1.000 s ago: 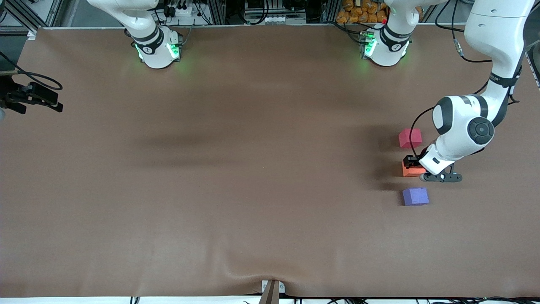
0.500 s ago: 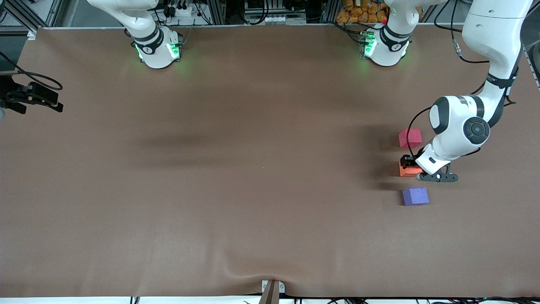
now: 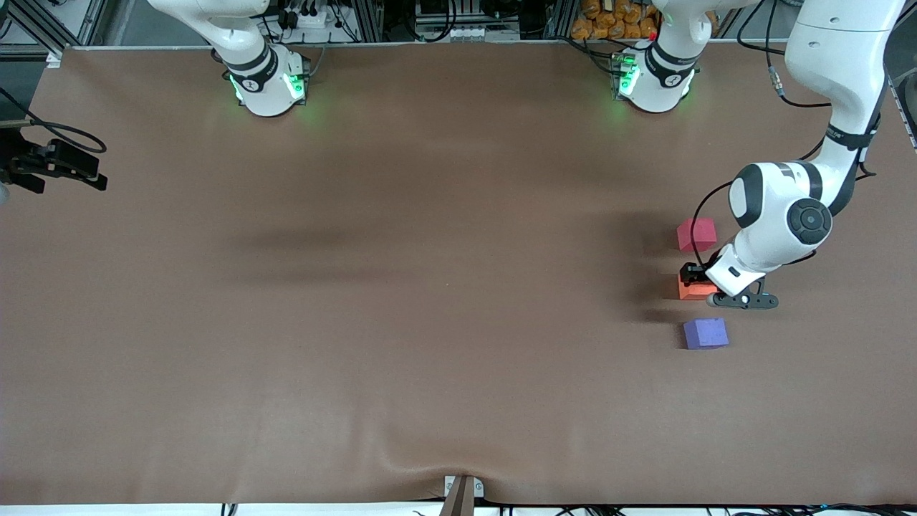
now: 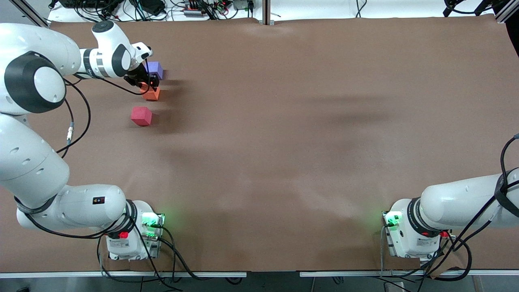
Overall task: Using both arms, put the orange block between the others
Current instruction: 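Lower the orange cube onto the table with the left gripper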
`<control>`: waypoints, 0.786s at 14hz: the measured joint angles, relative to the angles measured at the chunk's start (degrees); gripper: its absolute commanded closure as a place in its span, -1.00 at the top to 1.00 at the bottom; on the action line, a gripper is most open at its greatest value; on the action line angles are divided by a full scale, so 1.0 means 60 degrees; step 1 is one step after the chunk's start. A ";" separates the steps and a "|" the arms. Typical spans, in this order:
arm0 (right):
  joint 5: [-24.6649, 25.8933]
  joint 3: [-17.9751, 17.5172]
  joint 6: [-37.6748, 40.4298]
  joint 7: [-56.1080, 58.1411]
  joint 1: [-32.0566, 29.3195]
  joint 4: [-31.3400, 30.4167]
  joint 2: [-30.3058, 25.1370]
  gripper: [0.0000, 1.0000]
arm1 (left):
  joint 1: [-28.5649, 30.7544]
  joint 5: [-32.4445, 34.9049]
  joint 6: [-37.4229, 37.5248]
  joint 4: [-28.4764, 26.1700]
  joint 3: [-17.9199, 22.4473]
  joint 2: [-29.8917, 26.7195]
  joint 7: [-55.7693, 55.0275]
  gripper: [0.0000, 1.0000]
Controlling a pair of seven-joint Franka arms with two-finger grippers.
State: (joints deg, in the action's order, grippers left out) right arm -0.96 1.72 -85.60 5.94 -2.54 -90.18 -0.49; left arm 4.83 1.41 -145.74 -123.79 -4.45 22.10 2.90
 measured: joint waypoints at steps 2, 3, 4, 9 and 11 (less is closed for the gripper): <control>0.0000 0.0000 0.0000 0.0000 0.0000 0.0000 0.0000 1.00 | 0.0092 0.0000 -0.0022 -0.0008 0.0002 0.0020 0.0000 -0.67; 0.0000 0.0000 0.0000 0.0000 0.0000 0.0000 0.0000 1.00 | 0.0117 0.0000 -0.0077 -0.0014 0.0002 0.0054 0.0005 -0.67; 0.0000 0.0000 0.0000 0.0000 0.0000 0.0000 0.0000 1.00 | 0.0124 0.0000 -0.0119 -0.0014 0.0002 0.0094 0.0018 -0.67; 0.0000 -0.0003 0.0000 0.0000 0.0000 0.0000 0.0000 1.00 | 0.0124 0.0000 -0.0151 -0.0014 -0.0001 0.0117 0.0046 0.99; 0.0000 -0.0003 0.0000 0.0000 0.0000 0.0000 0.0000 1.00 | 0.0117 0.0000 -0.0181 -0.0012 -0.0028 0.0120 0.0048 1.00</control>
State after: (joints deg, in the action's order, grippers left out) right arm -0.96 1.70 -85.60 5.94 -2.54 -90.18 -0.49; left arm 5.53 1.41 -146.83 -123.86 -4.62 22.82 3.19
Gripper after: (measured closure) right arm 0.000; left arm 0.286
